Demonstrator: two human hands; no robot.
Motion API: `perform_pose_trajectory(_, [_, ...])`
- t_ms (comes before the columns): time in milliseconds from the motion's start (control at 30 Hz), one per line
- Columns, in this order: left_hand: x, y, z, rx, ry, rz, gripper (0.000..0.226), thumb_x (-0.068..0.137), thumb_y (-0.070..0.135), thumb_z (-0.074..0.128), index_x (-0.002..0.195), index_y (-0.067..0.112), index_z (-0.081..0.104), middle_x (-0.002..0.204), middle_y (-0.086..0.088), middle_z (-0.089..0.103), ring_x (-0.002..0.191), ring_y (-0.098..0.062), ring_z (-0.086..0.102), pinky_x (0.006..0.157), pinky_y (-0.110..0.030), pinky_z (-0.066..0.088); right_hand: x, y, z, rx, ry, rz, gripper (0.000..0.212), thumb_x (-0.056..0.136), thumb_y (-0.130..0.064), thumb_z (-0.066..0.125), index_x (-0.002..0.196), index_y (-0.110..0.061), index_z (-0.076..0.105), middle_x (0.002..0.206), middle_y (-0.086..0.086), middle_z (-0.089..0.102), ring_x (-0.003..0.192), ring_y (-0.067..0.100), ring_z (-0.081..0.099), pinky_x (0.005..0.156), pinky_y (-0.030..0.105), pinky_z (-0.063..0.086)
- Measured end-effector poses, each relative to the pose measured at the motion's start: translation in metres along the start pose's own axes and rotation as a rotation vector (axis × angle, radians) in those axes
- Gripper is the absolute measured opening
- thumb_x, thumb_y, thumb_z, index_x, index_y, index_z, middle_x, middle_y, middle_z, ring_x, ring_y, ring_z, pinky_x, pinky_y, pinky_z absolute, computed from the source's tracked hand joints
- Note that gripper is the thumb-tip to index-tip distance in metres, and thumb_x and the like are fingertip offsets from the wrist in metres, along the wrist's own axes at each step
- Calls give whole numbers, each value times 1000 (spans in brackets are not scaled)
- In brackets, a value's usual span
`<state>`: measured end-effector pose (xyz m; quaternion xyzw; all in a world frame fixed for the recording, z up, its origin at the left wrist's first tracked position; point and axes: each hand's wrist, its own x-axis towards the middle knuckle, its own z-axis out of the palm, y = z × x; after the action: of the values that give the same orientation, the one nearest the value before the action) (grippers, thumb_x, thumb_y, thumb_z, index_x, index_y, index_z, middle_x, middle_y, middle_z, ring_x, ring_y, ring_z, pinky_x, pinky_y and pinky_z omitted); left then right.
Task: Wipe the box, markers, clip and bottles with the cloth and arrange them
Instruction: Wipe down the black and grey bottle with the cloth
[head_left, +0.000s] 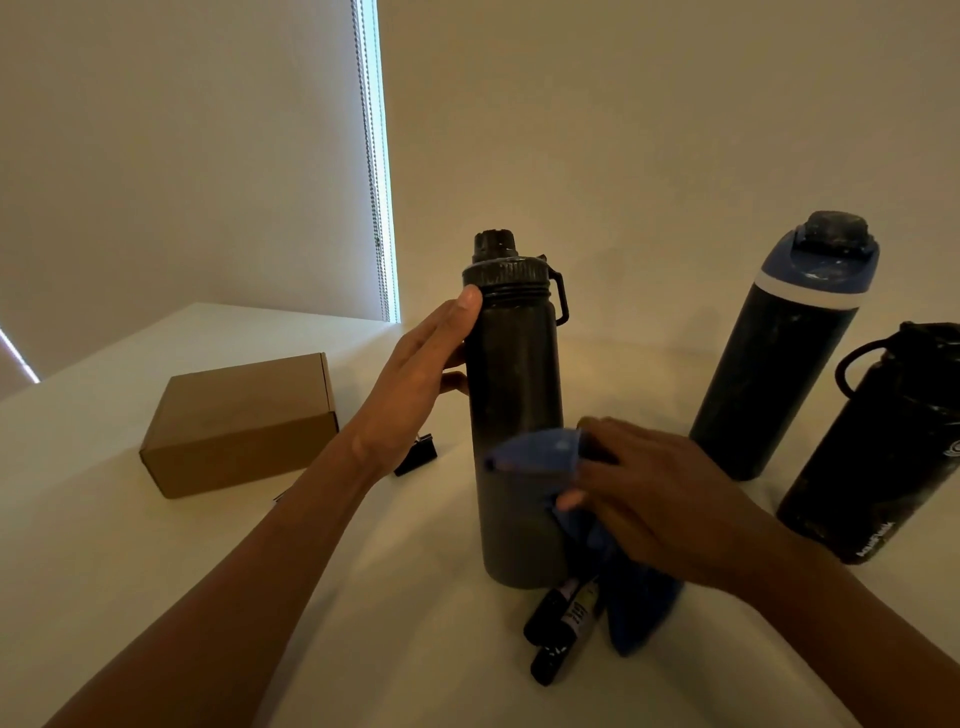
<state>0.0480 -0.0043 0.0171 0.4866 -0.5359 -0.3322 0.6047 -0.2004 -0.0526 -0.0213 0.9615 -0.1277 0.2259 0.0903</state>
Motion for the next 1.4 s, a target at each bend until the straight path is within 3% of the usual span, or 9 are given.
perform_pose_trajectory(133, [0,-2,1,-4,-23,15,47,102,65,38,134,38,61,129,9,71,125,-16,65,104,-42,55,18,25,6,159,170,156,56,103,-54,35,130,-14,63,114,6,65,98,-7,48,83,9,52])
perform_pose_trajectory(267, [1,-3,1,-6,-30,11,49,96,69,41,132,41,60,129,10,71,124,-15,65,104,-42,54,54,31,6,370,383,130,68,107,-46,28,119,14,59,88,24,66,76,15,58,73,14,53])
perform_pose_trajectory(400, [0,-4,0,-6,-22,22,52,98,65,40,135,34,60,128,7,71,124,-16,65,105,-44,55,53,23,-13,346,350,217,48,107,-55,27,126,-25,59,107,0,64,90,3,61,86,4,46])
perform_pose_trajectory(633, [-2,-1,0,-11,-11,34,53,97,61,40,132,26,61,123,5,72,120,-16,67,100,-44,58,-9,-10,7,66,-30,92,20,96,-43,49,116,-42,51,108,-10,53,89,1,52,74,14,41])
perform_pose_trajectory(767, [-1,-1,1,-10,-3,43,50,96,59,42,128,27,62,121,5,73,118,-17,68,96,-40,58,-31,-25,11,103,-362,146,41,95,-38,63,134,-47,53,138,-9,49,120,11,52,98,20,39])
perform_pose_trajectory(933, [0,-3,-1,-26,-12,32,47,98,61,42,128,32,64,120,8,74,119,-17,68,95,-38,60,-37,-35,8,2,-371,75,69,59,-52,92,116,-52,55,107,-17,51,82,-1,60,57,1,10])
perform_pose_trajectory(1033, [1,-4,-4,-36,-29,19,48,102,63,40,132,33,64,123,7,74,121,-18,68,96,-37,60,-35,-31,9,-27,-377,91,75,51,-58,95,115,-53,56,110,-15,58,84,1,65,61,2,34])
perform_pose_trajectory(1200, [0,-1,-3,-31,-59,57,43,99,55,41,126,31,64,120,5,74,119,-20,67,85,-34,62,-13,-21,-15,-30,-97,128,19,94,-44,51,113,-41,48,97,-5,54,76,7,54,57,23,49])
perform_pose_trajectory(1400, [1,-4,-6,-25,-89,75,44,107,50,43,133,19,60,125,-3,70,120,-24,66,86,-36,61,24,-10,-31,20,173,237,13,106,-23,43,112,-33,48,100,-12,46,83,4,42,68,29,37])
